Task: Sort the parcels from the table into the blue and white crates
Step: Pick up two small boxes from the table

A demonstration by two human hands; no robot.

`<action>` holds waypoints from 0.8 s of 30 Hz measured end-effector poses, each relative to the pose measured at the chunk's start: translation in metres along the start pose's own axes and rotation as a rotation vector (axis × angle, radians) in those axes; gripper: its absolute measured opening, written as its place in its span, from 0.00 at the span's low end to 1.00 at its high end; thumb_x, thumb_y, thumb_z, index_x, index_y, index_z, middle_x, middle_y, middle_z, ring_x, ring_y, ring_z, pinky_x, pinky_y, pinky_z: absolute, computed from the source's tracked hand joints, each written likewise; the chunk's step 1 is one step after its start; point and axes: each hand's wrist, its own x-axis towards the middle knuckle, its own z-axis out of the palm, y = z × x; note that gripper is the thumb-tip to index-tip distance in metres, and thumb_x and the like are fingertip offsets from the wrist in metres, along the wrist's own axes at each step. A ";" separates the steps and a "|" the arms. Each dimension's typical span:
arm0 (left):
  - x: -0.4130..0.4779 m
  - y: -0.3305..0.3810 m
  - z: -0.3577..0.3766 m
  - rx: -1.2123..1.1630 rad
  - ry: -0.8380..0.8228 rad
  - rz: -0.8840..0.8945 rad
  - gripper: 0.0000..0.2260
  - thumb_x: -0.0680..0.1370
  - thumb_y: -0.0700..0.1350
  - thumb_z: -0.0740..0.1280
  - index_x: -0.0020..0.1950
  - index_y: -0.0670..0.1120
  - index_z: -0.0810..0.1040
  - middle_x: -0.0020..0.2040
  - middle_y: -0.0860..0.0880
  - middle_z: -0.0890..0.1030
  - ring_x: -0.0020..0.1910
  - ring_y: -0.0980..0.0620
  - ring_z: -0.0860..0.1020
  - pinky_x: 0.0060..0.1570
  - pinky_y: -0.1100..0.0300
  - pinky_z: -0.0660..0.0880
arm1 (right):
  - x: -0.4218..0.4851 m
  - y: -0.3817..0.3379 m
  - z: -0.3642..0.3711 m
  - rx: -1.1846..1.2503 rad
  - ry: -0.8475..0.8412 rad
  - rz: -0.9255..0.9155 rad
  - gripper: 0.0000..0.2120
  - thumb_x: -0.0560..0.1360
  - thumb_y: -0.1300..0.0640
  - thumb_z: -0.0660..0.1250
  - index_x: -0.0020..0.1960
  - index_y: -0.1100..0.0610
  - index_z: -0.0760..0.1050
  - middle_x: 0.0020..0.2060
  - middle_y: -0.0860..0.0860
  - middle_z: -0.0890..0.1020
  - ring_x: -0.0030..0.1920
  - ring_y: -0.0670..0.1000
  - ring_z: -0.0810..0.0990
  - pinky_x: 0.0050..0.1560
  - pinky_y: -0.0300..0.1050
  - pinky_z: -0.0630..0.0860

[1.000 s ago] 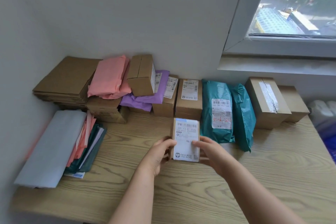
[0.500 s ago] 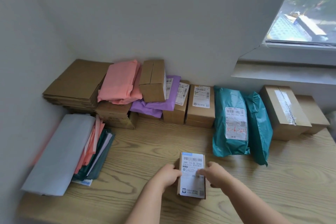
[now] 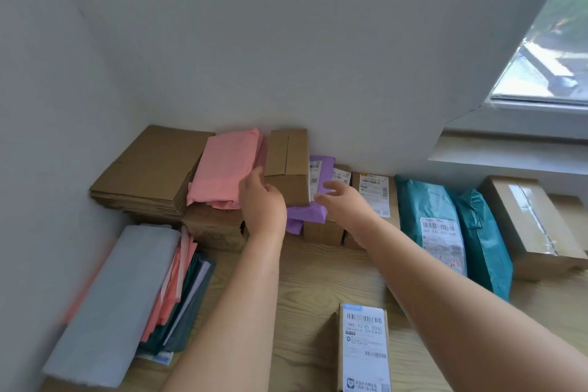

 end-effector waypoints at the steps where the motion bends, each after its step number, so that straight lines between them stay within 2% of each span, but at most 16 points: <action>1: 0.010 0.001 -0.001 0.010 -0.028 -0.014 0.21 0.84 0.37 0.56 0.77 0.46 0.64 0.74 0.46 0.67 0.71 0.46 0.70 0.68 0.53 0.69 | 0.006 -0.008 0.004 0.013 0.001 -0.004 0.26 0.80 0.51 0.64 0.76 0.52 0.63 0.70 0.53 0.73 0.62 0.53 0.76 0.54 0.42 0.72; 4: 0.029 -0.001 -0.002 0.069 -0.192 -0.090 0.22 0.85 0.40 0.54 0.80 0.46 0.57 0.79 0.46 0.62 0.76 0.45 0.63 0.72 0.52 0.64 | 0.018 -0.020 0.014 0.011 0.007 -0.002 0.29 0.81 0.51 0.63 0.79 0.52 0.58 0.75 0.53 0.68 0.66 0.55 0.75 0.50 0.39 0.70; 6: 0.036 -0.006 -0.003 0.083 -0.283 -0.129 0.22 0.86 0.41 0.53 0.80 0.45 0.57 0.79 0.45 0.60 0.77 0.44 0.61 0.72 0.52 0.62 | 0.024 -0.022 0.020 0.012 -0.004 0.007 0.30 0.81 0.52 0.63 0.80 0.52 0.55 0.75 0.53 0.66 0.68 0.56 0.73 0.54 0.41 0.69; 9: 0.039 -0.012 -0.005 0.057 -0.352 -0.153 0.21 0.86 0.42 0.53 0.79 0.44 0.62 0.76 0.44 0.66 0.74 0.44 0.65 0.73 0.50 0.63 | 0.028 -0.023 0.028 -0.012 -0.051 0.035 0.30 0.81 0.55 0.64 0.79 0.53 0.56 0.73 0.54 0.69 0.68 0.56 0.72 0.54 0.42 0.68; 13: 0.040 -0.011 -0.005 -0.049 -0.341 -0.182 0.17 0.85 0.48 0.56 0.72 0.44 0.68 0.67 0.44 0.75 0.66 0.44 0.73 0.68 0.47 0.70 | 0.024 -0.019 0.025 0.048 -0.033 0.026 0.31 0.80 0.60 0.64 0.79 0.49 0.55 0.66 0.53 0.74 0.63 0.54 0.76 0.45 0.41 0.74; 15: 0.037 -0.008 -0.004 -0.164 -0.312 -0.228 0.14 0.83 0.54 0.60 0.64 0.47 0.70 0.61 0.45 0.78 0.60 0.44 0.77 0.64 0.44 0.74 | 0.018 -0.016 0.021 0.104 0.007 0.012 0.30 0.79 0.63 0.62 0.77 0.45 0.59 0.61 0.51 0.74 0.56 0.53 0.79 0.48 0.46 0.78; 17: 0.030 -0.003 -0.003 -0.250 -0.294 -0.268 0.19 0.80 0.60 0.62 0.62 0.47 0.68 0.59 0.45 0.77 0.58 0.44 0.77 0.61 0.41 0.76 | 0.014 -0.011 0.016 0.185 0.036 -0.006 0.28 0.77 0.64 0.59 0.73 0.44 0.64 0.63 0.50 0.76 0.54 0.53 0.81 0.53 0.50 0.79; 19: 0.021 0.003 -0.001 -0.306 -0.267 -0.335 0.25 0.78 0.63 0.64 0.64 0.46 0.67 0.60 0.46 0.76 0.60 0.43 0.76 0.60 0.39 0.76 | 0.006 -0.007 0.010 0.249 0.058 -0.020 0.25 0.76 0.64 0.55 0.68 0.44 0.70 0.60 0.51 0.80 0.53 0.53 0.81 0.48 0.47 0.78; 21: 0.008 0.008 0.000 -0.380 -0.239 -0.385 0.25 0.78 0.63 0.65 0.63 0.45 0.68 0.58 0.46 0.77 0.59 0.44 0.77 0.60 0.40 0.77 | -0.004 0.001 0.002 0.307 0.089 -0.026 0.20 0.77 0.63 0.55 0.62 0.45 0.74 0.58 0.52 0.80 0.55 0.53 0.79 0.44 0.45 0.74; 24: -0.015 0.012 0.000 -0.448 -0.253 -0.425 0.24 0.77 0.60 0.68 0.63 0.45 0.71 0.57 0.44 0.80 0.56 0.44 0.80 0.57 0.41 0.79 | -0.022 0.015 -0.010 0.381 0.153 -0.020 0.11 0.79 0.60 0.59 0.53 0.48 0.78 0.56 0.50 0.80 0.58 0.51 0.77 0.56 0.53 0.77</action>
